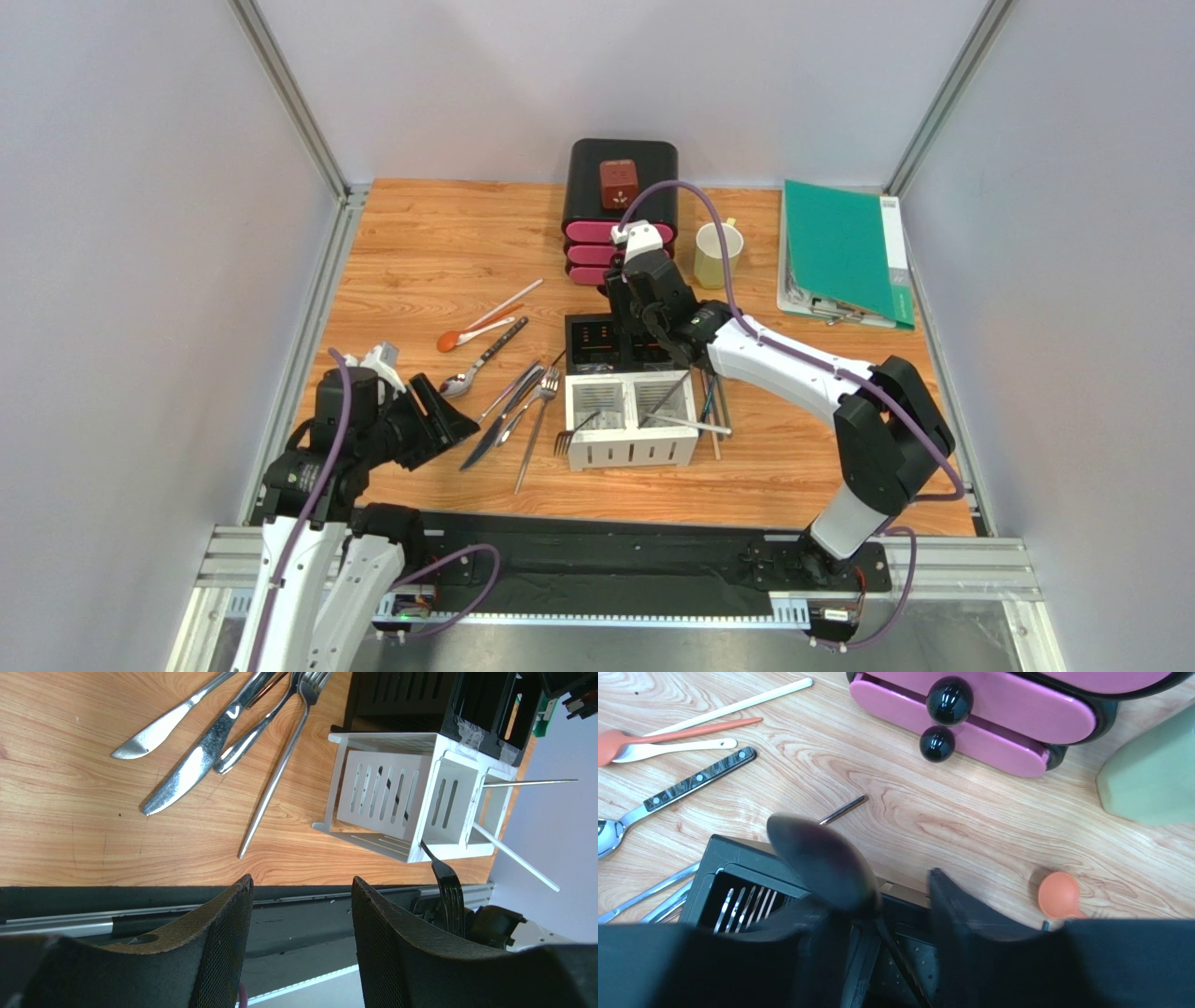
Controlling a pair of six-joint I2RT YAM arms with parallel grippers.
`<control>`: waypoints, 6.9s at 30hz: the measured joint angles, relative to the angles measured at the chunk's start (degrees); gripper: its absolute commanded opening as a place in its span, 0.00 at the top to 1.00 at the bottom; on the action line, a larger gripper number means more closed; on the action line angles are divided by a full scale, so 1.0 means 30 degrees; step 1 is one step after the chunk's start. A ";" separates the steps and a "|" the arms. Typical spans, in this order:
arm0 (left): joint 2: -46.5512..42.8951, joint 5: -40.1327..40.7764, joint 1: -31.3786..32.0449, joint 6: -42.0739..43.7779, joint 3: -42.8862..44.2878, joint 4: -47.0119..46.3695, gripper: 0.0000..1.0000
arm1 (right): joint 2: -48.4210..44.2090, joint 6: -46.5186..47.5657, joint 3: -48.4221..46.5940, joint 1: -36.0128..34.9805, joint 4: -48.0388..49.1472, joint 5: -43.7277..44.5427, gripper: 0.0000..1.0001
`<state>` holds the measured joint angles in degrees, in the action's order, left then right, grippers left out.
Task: Sort the eating utensils into containers
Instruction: Place the spoon in the storage box, then pick up the container from the center of the board.
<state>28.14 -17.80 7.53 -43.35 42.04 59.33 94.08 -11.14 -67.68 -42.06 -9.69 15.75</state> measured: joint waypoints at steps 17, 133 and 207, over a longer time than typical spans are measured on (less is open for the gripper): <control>0.0401 -0.0015 0.0000 0.0073 0.0000 -0.0007 0.40 | -0.1763 0.0328 0.1566 0.0175 0.0619 0.0860 1.00; 0.4670 -0.0495 0.0000 -0.0423 -0.1020 -0.4248 0.40 | 0.5544 0.2375 -0.2623 1.0994 -0.8874 -0.2550 0.25; 0.3803 -0.0372 0.0000 0.0350 -0.0991 -0.3920 0.40 | 0.3308 -0.0758 -0.4408 1.0564 -0.8918 -0.1603 0.63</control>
<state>39.55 -18.92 7.53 -42.30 39.07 47.57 104.01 -13.41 -80.90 -10.37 -36.45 10.94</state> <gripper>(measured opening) 0.597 0.136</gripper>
